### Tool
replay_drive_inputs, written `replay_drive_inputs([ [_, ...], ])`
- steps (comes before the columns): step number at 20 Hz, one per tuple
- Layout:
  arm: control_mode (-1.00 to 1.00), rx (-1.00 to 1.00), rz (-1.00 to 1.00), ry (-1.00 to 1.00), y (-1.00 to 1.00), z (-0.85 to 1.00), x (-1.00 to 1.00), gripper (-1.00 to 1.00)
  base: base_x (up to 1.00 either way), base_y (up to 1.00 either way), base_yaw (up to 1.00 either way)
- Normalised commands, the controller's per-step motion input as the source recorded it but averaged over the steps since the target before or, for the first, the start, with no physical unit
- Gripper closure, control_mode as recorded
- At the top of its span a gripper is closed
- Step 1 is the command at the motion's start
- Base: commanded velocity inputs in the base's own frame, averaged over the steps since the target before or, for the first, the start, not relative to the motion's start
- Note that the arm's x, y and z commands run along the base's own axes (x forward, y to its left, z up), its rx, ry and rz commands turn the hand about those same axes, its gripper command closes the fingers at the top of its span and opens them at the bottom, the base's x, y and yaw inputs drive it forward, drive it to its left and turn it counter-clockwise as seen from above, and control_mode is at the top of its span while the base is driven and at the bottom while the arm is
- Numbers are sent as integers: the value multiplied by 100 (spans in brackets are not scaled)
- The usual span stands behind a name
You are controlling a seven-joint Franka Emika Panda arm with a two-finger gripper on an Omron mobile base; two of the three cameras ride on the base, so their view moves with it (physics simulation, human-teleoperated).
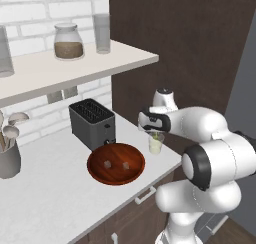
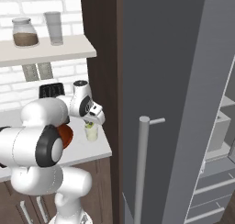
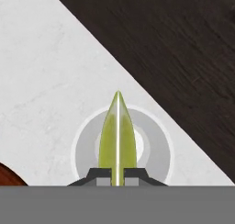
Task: Grab a lemon wedge from the fridge and one ice cube from the ice bowl, and put them in the glass of lemonade.
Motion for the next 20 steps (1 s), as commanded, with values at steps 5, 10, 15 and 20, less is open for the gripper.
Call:
replay_drive_inputs([
  [5,-100,0,0,-1,-3,0,0,100,0,0,0],
  [10,-100,0,0,0,0,0,0,100,0,0,0],
  [15,-100,0,0,0,0,0,0,-100,0,0,0],
  [20,-100,0,0,0,0,0,0,-100,0,0,0],
])
